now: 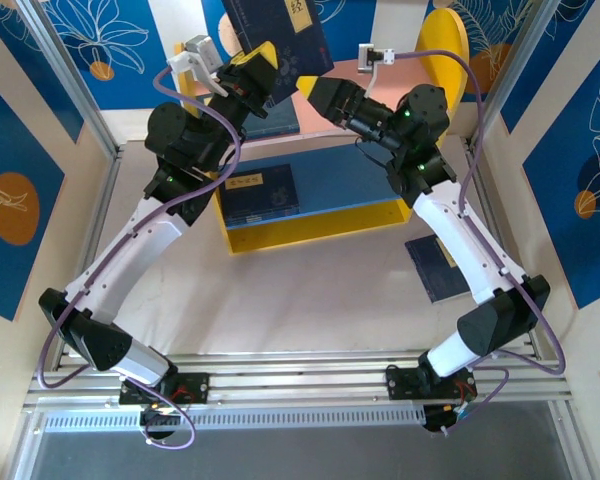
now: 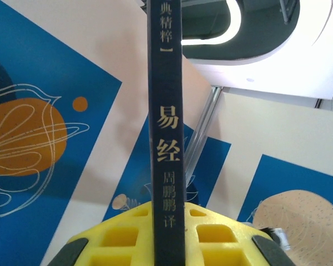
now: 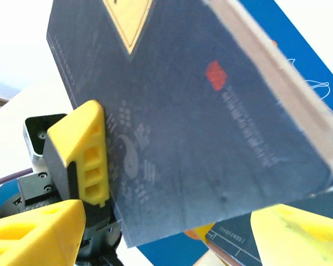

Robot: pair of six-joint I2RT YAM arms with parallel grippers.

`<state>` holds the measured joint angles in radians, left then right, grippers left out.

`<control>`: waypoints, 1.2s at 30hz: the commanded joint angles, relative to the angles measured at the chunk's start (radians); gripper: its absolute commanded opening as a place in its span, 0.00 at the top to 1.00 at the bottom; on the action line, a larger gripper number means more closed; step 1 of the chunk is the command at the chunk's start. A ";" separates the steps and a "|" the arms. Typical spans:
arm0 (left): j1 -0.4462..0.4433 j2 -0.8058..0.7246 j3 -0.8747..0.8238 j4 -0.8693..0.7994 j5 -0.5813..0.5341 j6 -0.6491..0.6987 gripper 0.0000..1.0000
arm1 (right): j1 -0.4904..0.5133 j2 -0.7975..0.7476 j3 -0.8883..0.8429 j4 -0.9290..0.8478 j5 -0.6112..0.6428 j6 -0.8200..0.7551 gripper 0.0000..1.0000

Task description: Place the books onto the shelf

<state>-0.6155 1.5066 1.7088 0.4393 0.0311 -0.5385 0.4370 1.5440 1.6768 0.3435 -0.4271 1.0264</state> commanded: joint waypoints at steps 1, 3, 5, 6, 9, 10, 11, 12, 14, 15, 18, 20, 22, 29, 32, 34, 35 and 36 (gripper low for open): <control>-0.001 -0.013 0.006 0.133 0.034 -0.062 1.00 | 0.009 0.026 0.032 0.076 0.007 0.049 0.22; -0.001 -0.007 0.003 0.148 0.038 -0.081 1.00 | 0.009 0.034 0.032 0.091 0.016 0.059 0.23; -0.001 -0.001 0.000 0.162 0.042 -0.101 1.00 | 0.010 0.037 0.027 0.114 0.024 0.069 0.25; 0.000 0.002 -0.003 0.168 0.043 -0.108 1.00 | 0.009 0.038 0.025 0.121 0.030 0.072 0.26; -0.001 0.016 -0.021 0.203 0.038 -0.144 1.00 | 0.010 0.039 0.016 0.144 0.043 0.085 0.30; -0.001 0.020 -0.024 0.210 0.038 -0.150 1.00 | 0.010 0.038 0.012 0.162 0.044 0.092 0.32; -0.001 0.025 -0.025 0.208 0.038 -0.157 1.00 | 0.010 0.038 0.007 0.175 0.046 0.098 0.35; 0.000 0.028 -0.025 0.211 0.038 -0.159 1.00 | 0.010 0.037 0.002 0.186 0.049 0.102 0.40; -0.001 0.036 -0.029 0.220 0.038 -0.168 1.00 | 0.009 0.036 -0.002 0.195 0.055 0.106 0.53; -0.001 0.038 -0.028 0.223 0.038 -0.171 1.00 | 0.008 0.037 -0.002 0.196 0.054 0.108 0.57; 0.000 0.042 -0.024 0.223 0.041 -0.173 1.00 | 0.006 0.038 -0.003 0.198 0.053 0.107 0.73; -0.001 0.040 -0.024 0.218 0.042 -0.170 1.00 | 0.005 0.038 -0.007 0.202 0.052 0.106 0.81; -0.001 0.040 -0.023 0.210 0.046 -0.167 1.00 | 0.005 0.035 -0.010 0.208 0.052 0.103 0.87; 0.014 -0.010 -0.020 0.020 0.045 -0.103 0.60 | 0.000 0.008 0.001 0.157 0.008 0.007 0.94; 0.036 -0.060 -0.016 -0.170 0.032 -0.070 0.48 | -0.013 -0.029 0.006 0.062 -0.016 -0.086 0.95; 0.057 -0.090 0.003 -0.318 0.044 -0.065 0.46 | -0.022 -0.057 0.003 0.003 -0.018 -0.141 0.95; 0.066 -0.107 0.013 -0.396 0.045 -0.053 0.46 | -0.029 -0.073 0.000 -0.024 -0.012 -0.163 0.95; 0.071 -0.121 0.018 -0.453 0.046 -0.039 0.45 | -0.034 -0.085 -0.005 -0.040 -0.006 -0.181 0.95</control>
<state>-0.5701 1.4540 1.6798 0.2142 0.0612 -0.6254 0.4187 1.5497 1.6711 0.3481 -0.4328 0.9588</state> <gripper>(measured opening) 0.547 0.120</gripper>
